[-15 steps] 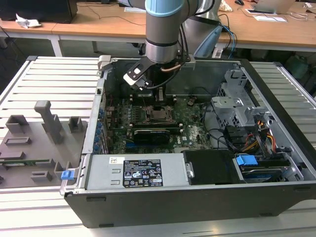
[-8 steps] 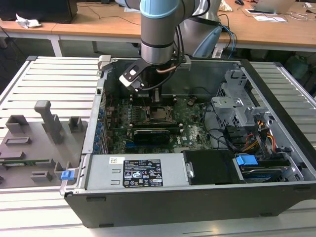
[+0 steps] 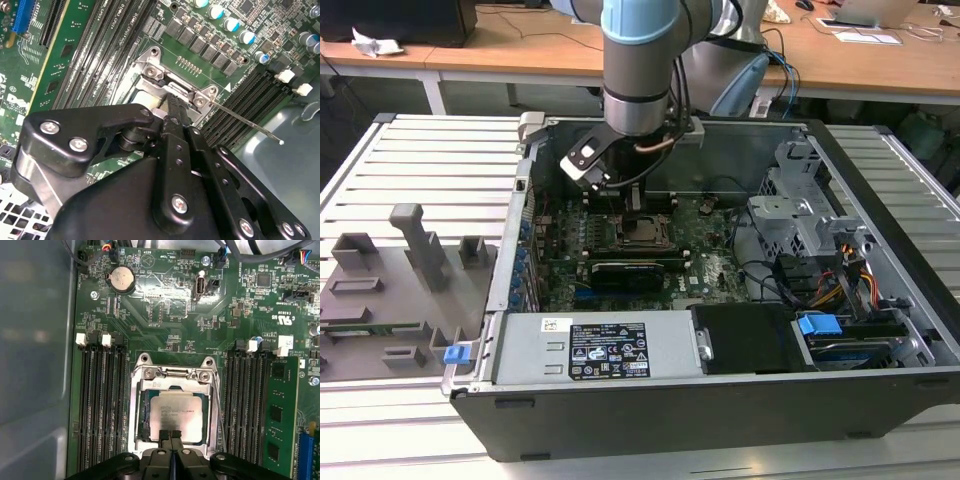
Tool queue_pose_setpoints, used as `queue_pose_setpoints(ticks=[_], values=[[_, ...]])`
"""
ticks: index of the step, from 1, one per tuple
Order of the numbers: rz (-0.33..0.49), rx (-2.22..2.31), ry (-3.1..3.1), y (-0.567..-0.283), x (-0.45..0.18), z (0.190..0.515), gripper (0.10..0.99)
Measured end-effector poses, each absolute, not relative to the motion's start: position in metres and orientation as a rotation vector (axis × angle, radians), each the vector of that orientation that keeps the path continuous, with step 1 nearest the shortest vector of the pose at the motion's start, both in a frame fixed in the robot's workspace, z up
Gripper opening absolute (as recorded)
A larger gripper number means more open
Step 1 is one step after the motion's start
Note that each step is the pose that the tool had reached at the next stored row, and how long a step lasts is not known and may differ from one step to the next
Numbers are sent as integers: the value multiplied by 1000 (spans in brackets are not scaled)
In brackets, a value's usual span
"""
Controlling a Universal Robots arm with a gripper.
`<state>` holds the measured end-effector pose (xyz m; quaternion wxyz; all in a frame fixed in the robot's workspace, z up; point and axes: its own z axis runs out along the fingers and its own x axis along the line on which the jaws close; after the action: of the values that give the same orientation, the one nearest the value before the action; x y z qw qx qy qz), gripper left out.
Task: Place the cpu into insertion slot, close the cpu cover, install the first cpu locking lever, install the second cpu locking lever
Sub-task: 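Close the cpu cover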
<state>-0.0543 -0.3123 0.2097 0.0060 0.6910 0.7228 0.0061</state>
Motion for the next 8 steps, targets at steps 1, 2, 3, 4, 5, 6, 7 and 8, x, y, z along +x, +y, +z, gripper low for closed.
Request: queue_pose_setpoints(ticks=[1,2,3,4,5,6,7,8], values=[[19,2162,2262,-312,-54,209,106],[19,2162,2262,-312,-54,209,106],[19,2162,2262,-312,-54,208,106],[19,2162,2262,-312,-54,208,106],[18,2162,2262,-312,-54,208,106],[18,2162,2262,-312,-54,207,106],[18,2162,2262,-312,-54,207,106],[18,2162,2262,-312,-54,207,106]])
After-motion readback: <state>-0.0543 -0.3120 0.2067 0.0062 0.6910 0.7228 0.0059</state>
